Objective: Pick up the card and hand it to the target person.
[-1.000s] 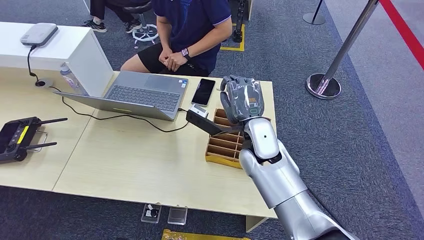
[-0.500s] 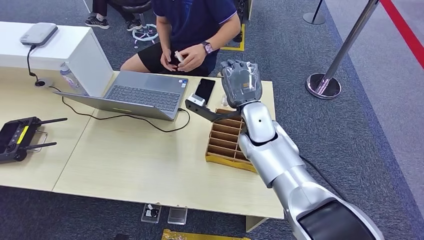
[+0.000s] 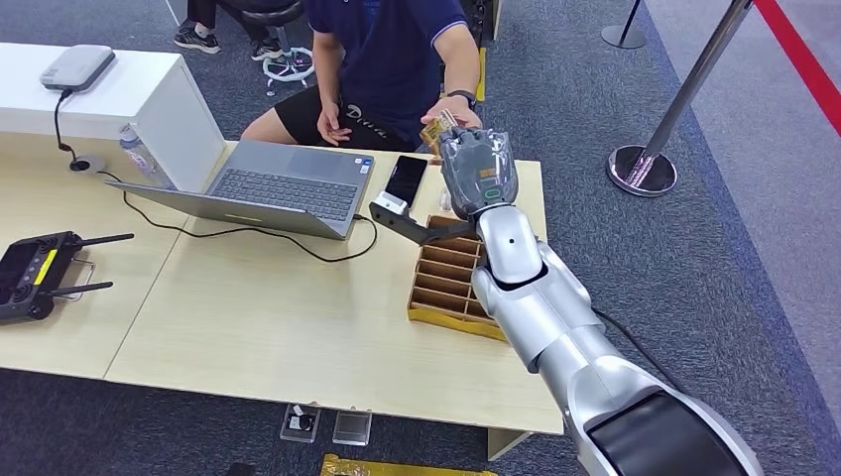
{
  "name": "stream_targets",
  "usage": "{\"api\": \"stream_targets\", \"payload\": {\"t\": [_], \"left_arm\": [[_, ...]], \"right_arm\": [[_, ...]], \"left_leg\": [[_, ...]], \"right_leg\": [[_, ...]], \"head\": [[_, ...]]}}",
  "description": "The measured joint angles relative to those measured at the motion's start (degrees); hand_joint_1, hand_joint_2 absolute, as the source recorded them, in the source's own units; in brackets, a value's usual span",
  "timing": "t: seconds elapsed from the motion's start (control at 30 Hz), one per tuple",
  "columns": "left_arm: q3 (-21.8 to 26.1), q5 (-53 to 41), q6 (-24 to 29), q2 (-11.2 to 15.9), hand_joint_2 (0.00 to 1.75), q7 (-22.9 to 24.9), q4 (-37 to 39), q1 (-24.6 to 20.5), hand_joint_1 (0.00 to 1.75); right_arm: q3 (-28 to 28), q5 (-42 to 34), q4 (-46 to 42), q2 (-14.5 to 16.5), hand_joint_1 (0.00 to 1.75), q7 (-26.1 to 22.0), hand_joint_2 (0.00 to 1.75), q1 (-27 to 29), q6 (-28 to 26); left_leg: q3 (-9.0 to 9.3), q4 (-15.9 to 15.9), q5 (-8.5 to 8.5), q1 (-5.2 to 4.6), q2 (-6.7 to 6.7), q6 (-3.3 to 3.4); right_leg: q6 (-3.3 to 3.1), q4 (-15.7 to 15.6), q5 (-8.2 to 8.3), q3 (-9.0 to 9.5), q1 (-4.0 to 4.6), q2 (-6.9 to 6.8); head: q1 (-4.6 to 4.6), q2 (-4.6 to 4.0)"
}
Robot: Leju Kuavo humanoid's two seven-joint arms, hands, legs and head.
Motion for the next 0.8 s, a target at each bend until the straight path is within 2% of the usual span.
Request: {"api": "stream_targets", "payload": {"t": [0.1,0.17,0.3,0.63,0.8], "left_arm": [[0.0,-0.3,-0.2,0.0,1.75,0.1,0.0,0.0,0.0],[-0.1,-0.8,-0.3,0.0,1.75,0.4,0.0,0.0,0.0],[-0.1,-1.0,-0.2,0.1,0.0,0.4,0.0,0.0,0.0],[-0.1,-0.6,0.0,0.4,0.0,0.2,0.0,-0.1,0.0],[0.0,-0.5,0.0,0.4,0.0,-0.3,0.0,-0.1,0.0]], "right_arm": [[0.0,0.0,0.4,0.0,0.0,0.1,1.75,-0.1,0.0],[0.0,0.0,0.8,0.0,0.0,0.1,1.75,-0.1,0.0],[0.0,0.4,1.3,-0.1,0.0,0.0,1.75,-0.1,0.0],[-1.4,0.3,1.8,-0.5,0.0,-1.0,1.75,-0.1,-0.1],[-6.0,-7.8,1.4,-1.3,0.0,-7.6,1.75,-0.1,0.0]], "left_leg": [[0.0,0.0,0.0,0.0,0.0,0.0],[0.0,0.0,0.0,0.0,0.0,0.0],[0.01,0.0,0.0,0.0,0.0,0.0],[0.0,0.0,0.0,0.0,0.0,0.0],[0.0,0.0,0.0,0.0,0.0,0.0]], "right_leg": [[0.0,0.0,0.0,0.0,0.0,0.0],[0.0,0.0,0.0,0.0,0.0,0.0],[0.0,0.0,0.0,0.0,0.0,0.0],[0.0,0.0,0.0,-0.01,0.0,0.01],[0.01,0.0,0.01,-0.01,0.0,0.0]], "head": [[-0.01,0.0],[0.0,0.0],[-0.01,0.0],[-0.02,0.0],[-0.04,0.0]]}}
